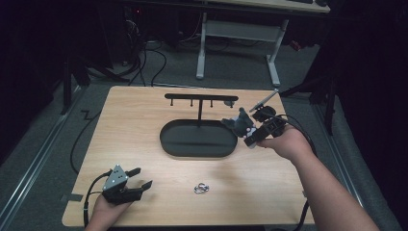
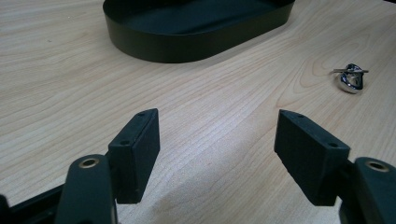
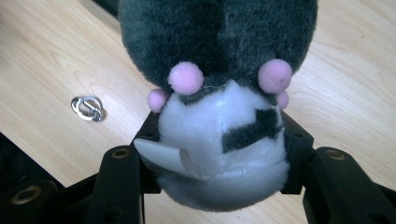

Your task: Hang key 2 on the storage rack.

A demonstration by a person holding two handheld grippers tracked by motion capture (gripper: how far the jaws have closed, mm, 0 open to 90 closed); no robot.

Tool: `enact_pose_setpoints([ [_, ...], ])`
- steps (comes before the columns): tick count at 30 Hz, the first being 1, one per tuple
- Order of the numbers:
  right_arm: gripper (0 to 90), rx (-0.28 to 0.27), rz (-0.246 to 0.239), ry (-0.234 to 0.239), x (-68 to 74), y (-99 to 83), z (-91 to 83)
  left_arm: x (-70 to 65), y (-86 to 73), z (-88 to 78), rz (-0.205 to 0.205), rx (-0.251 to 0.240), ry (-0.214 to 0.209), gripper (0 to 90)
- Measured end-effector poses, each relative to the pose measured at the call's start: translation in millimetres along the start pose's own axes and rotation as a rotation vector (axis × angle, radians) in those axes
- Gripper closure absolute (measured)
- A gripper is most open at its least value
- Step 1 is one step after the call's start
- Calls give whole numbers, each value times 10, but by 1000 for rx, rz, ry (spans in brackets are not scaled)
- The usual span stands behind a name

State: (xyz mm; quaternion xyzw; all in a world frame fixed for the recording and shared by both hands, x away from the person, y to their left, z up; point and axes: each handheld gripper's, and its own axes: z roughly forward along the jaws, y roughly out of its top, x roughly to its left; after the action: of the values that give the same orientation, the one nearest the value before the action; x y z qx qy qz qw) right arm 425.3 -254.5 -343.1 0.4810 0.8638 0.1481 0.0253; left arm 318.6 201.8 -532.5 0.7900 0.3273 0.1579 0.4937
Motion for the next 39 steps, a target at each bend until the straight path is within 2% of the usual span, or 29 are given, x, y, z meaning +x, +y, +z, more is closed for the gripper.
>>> enact_pose_setpoints([
  [8, 490, -27, 18, -15, -59, 129, -130, 0, -6, -10, -6, -6, 6, 318],
  [12, 491, -35, 47, -18, -61, 176, -159, 0, -8, -14, -7, -6, 7, 317],
  [17, 490, -39, 32, -30, -59, 219, -158, 2, -9, -15, -9, -7, 5, 317],
  [20, 490, -53, 46, -31, -53, 251, -168, 0, -11, -19, -8, -8, 8, 316],
  [28, 490, -70, 44, -42, -22, 320, -166, -2, -13, -23, -12, -9, 7, 317],
  [39, 489, -95, 76, -66, -116, 289, -138, 0, -12, -20, -9, -6, 2, 317],
])
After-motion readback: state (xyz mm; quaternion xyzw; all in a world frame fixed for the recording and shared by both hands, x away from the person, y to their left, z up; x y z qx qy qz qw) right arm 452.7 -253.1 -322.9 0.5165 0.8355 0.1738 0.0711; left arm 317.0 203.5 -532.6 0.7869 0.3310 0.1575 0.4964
